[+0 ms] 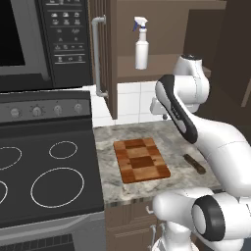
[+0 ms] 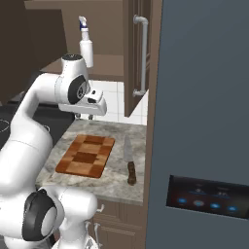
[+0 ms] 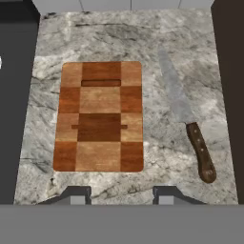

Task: Move the cutting board and knife to the sink. Then move spray from the cabinet to the counter.

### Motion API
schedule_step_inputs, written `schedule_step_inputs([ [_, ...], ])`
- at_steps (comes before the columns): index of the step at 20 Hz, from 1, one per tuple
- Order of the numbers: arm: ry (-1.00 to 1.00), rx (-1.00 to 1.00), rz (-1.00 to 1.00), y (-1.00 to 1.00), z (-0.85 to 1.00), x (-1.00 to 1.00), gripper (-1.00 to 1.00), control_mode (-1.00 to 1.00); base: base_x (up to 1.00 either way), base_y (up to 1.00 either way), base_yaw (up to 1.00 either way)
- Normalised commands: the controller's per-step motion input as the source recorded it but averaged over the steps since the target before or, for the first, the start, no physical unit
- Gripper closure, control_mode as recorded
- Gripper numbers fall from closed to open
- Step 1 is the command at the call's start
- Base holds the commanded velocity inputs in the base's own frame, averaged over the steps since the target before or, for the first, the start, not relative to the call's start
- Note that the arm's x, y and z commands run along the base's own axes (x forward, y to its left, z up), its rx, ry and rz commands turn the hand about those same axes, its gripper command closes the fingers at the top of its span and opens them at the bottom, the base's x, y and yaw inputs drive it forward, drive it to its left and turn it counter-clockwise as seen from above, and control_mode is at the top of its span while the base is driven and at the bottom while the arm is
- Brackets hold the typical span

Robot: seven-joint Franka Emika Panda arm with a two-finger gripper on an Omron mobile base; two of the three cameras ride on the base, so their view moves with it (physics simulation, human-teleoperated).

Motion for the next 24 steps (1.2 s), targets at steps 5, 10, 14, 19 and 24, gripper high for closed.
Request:
schedule_step_inputs([
  [5,-0.04,0.0,0.0,0.0,0.0,-0.43,-1.0,-1.0,0.0,0.0,0.0],
  [10,0.0,0.0,0.0,0.0,-0.09,-0.86,-1.0,-1.0,0.0,0.0,0.0],
  [14,0.0,0.0,0.0,0.0,-0.25,-0.77,-1.0,-1.0,0.0,0.0,0.0],
  [19,0.04,-0.04,0.04,0.0,-0.39,-0.46,-1.0,-1.0,0.0,0.0,0.0],
  [24,0.07,-0.04,0.05,-0.02,-0.4,-0.1,-1.0,-1.0,0.0,0.0,0.0],
])
